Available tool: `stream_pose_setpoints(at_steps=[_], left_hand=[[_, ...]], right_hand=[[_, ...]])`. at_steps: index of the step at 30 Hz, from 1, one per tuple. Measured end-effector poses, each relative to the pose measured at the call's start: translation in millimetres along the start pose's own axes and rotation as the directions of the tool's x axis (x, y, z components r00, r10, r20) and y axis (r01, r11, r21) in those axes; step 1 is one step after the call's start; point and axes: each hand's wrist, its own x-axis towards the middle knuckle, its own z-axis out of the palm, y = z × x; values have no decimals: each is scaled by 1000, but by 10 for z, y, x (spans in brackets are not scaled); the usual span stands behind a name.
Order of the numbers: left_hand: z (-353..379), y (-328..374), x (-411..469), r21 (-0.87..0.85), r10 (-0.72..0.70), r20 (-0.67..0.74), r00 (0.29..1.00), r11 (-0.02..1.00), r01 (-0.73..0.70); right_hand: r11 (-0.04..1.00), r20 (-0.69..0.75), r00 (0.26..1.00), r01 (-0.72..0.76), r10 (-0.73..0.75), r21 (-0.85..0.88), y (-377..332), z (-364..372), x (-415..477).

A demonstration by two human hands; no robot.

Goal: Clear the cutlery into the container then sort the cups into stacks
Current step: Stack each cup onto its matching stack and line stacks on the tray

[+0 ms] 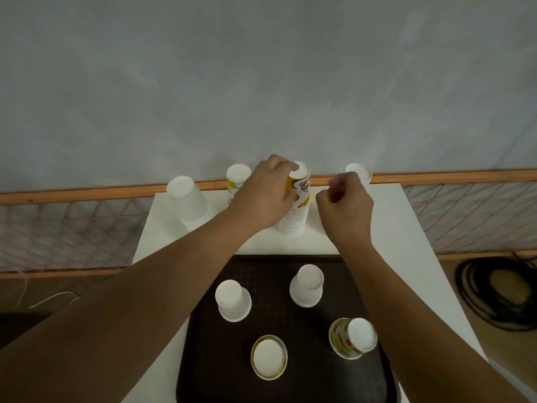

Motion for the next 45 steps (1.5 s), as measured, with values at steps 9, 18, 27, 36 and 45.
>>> stream_pose_setpoints(at_steps=[9, 18, 27, 36, 45], left_hand=[[245, -96, 223, -17, -148, 32, 988, 989, 148], [338, -153, 239, -76, -136, 0, 991, 988, 135], [409, -110, 77, -261, -212, 43, 976, 941, 216], [35, 126, 15, -317, -225, -46, 973, 927, 199], [-533, 454, -318, -386, -257, -151, 955, 904, 182]], right_hand=[[916, 452, 797, -330, 399, -227, 642, 629, 224], [925, 431, 819, -329, 380, -190, 984, 1040, 377], [951, 387, 876, -212, 287, -227, 957, 985, 291], [971, 394, 895, -145, 211, -191, 662, 745, 221], [995, 333, 938, -96, 94, -10, 195, 275, -284]])
